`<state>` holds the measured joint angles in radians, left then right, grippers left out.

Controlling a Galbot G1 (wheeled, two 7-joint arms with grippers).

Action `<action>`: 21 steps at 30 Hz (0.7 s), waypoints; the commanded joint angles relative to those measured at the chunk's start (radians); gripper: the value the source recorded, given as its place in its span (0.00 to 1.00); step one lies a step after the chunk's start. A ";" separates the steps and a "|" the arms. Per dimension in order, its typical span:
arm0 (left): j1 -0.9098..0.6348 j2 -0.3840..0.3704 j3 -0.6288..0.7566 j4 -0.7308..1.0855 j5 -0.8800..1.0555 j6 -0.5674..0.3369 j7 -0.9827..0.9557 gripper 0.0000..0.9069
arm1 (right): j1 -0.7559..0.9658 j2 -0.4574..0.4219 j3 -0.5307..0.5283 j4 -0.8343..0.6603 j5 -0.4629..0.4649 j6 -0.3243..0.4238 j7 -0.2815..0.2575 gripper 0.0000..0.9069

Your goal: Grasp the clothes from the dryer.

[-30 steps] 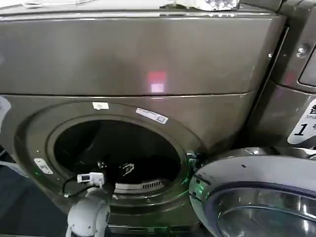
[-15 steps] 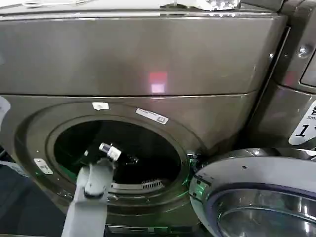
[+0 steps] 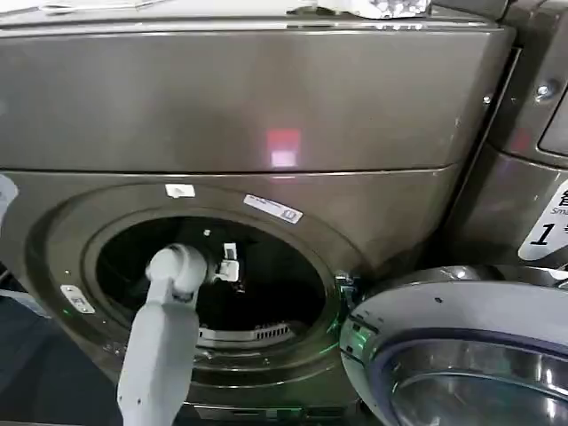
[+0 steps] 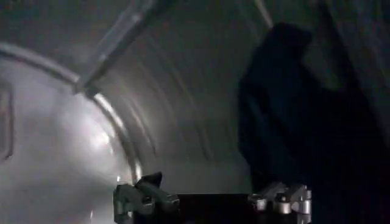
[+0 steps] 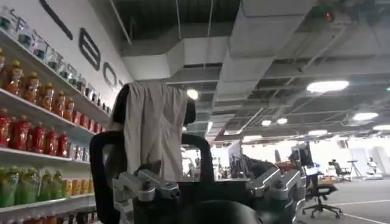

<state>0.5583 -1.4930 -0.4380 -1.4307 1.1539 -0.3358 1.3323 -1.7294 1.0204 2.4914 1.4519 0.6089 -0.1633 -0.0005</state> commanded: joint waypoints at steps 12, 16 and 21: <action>-0.049 -0.002 -0.009 0.347 -0.140 0.046 0.015 1.00 | 0.025 -0.003 -0.039 0.014 -0.004 0.005 0.000 1.00; -0.047 0.001 -0.013 0.365 -0.128 0.062 0.015 1.00 | 0.029 -0.002 -0.044 0.016 -0.020 0.006 0.000 1.00; -0.047 0.006 -0.016 0.380 -0.151 0.096 0.015 0.11 | 0.031 -0.001 -0.047 0.020 -0.020 0.005 0.000 1.00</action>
<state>0.5073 -1.4908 -0.4541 -1.1306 1.0279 -0.2792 1.3388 -1.7003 1.0193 2.4475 1.4699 0.5945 -0.1588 0.0001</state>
